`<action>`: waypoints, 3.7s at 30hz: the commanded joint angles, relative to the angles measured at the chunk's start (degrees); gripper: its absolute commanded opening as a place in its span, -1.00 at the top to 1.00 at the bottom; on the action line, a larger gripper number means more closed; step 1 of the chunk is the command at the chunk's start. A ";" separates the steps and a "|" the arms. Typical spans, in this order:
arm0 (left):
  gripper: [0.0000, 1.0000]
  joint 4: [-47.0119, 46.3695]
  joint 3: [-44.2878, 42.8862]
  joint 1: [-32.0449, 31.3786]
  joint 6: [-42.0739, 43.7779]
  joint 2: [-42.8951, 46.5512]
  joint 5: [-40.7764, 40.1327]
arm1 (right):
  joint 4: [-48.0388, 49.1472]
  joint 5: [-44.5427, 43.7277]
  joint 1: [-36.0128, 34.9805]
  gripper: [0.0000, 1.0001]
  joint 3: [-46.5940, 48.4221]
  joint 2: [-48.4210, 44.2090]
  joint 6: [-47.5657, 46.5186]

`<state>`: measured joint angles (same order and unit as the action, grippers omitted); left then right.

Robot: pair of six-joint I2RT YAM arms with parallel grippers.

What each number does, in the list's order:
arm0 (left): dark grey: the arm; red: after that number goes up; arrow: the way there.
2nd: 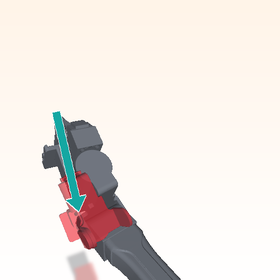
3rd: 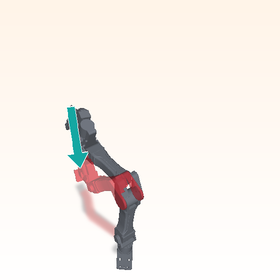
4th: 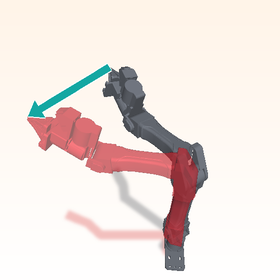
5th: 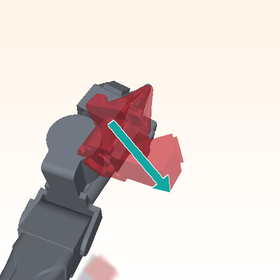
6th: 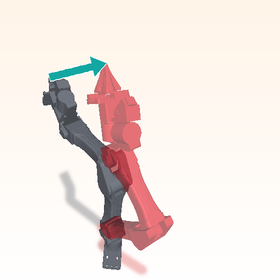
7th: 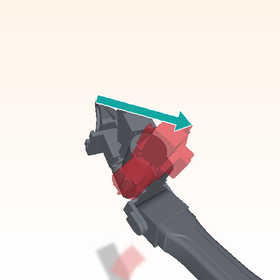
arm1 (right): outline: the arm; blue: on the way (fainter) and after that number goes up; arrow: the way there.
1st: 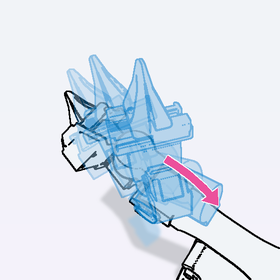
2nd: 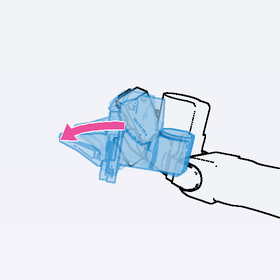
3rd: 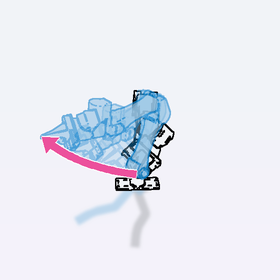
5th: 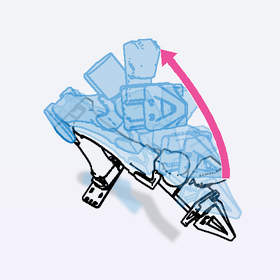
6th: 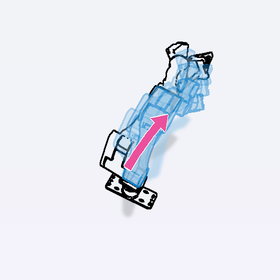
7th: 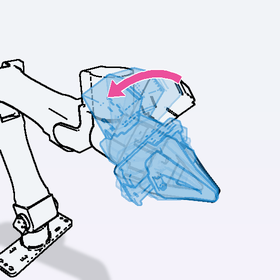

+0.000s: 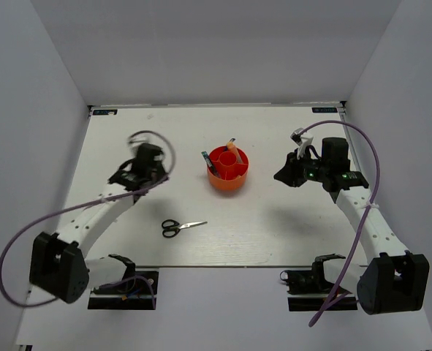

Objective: Sort the stationery into containers
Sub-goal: Pick up the stationery from the center of the board, then place the stationery in the storage box.

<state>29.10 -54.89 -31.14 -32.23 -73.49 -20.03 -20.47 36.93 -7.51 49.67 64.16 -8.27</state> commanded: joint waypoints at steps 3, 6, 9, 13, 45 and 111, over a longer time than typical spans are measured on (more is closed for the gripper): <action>-0.12 0.61 15.42 23.97 -22.94 7.48 9.99 | 0.52 0.69 0.30 0.69 0.61 -0.70 0.71; -0.21 -0.01 16.31 30.68 -26.46 3.91 13.52 | 0.61 0.69 0.30 0.54 0.43 -0.62 0.98; -0.21 1.22 10.71 33.33 -29.20 -2.16 14.50 | 0.61 0.69 0.30 0.52 0.43 -0.35 0.98; -0.29 -0.01 5.44 33.68 -31.93 -9.02 12.92 | 0.61 0.86 0.56 0.52 0.25 -0.44 0.98; -0.29 16.42 -17.09 38.08 -33.95 -32.41 8.69 | 0.60 1.57 2.67 0.52 0.08 -0.36 1.07; 1.00 11.60 -44.52 -17.91 42.86 -36.37 18.28 | 2.45 5.88 10.67 0.40 -1.42 -1.50 3.44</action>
<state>42.81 -100.22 -48.38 10.00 -111.68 2.72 -19.51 41.17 2.81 48.86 64.10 -5.02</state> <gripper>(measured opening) 0.310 0.302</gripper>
